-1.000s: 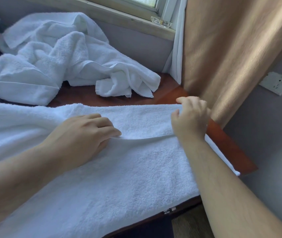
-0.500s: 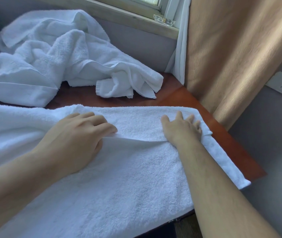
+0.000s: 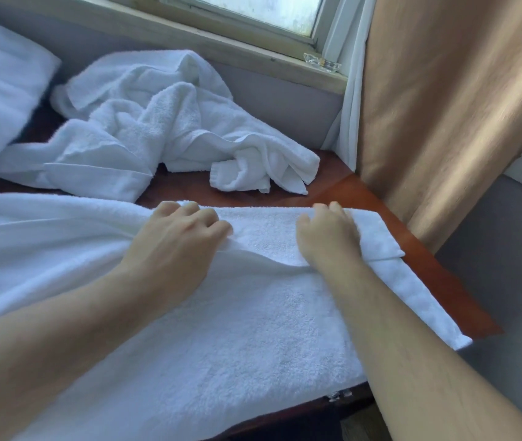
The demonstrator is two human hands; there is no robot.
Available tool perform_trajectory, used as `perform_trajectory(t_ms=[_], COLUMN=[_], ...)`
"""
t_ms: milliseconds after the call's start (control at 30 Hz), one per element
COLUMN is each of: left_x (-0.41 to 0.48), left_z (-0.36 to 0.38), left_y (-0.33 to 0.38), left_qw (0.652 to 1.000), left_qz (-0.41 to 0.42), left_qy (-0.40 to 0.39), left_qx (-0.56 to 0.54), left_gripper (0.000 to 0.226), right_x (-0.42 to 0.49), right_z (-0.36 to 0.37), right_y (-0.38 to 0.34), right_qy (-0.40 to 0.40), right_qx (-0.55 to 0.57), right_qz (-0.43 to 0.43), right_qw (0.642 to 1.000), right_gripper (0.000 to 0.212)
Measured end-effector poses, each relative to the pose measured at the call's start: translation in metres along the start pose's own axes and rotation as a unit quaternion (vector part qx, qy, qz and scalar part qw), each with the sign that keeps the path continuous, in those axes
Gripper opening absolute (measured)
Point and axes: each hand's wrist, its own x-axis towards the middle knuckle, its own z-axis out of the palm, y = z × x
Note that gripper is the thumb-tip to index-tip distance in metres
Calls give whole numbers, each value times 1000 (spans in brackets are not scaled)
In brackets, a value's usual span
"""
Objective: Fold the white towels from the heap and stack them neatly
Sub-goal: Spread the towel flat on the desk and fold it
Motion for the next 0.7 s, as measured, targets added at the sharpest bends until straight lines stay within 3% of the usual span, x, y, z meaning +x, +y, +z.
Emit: perform_trajectory(t_ms=[67,167,267,567,633,700], left_x=[1,-5,-17,-66,-78,-87], left_z=[-2,-7,-17,-65,-75,-81], left_y=[0,-8,-32,-123,-137,-144], left_qw=[1000,998,995,970,966,967], left_qz=[-15,-34,-52,-190,-201,-197], left_qy=[-17,-20,-7,-27,-32,-32], left_qx=[16,48,87,151,161,159], left_gripper=[43,42,34,29,26,25], right_x=[-20,-51,-55,-49,-56,-74], right_z=[5,24,33,30,23,15], right_y=[-32,-56,-51,-50,-57,-75], right_qy=[-30,-84,-119,-123,-80,45], right_qx=[102,56,8,-6,-21,18], right_qz=[-67,-118,-123,-115,-112,-172], right_qw=[992,988,985,986,990,984], right_gripper=[54,63,67,75,63,43])
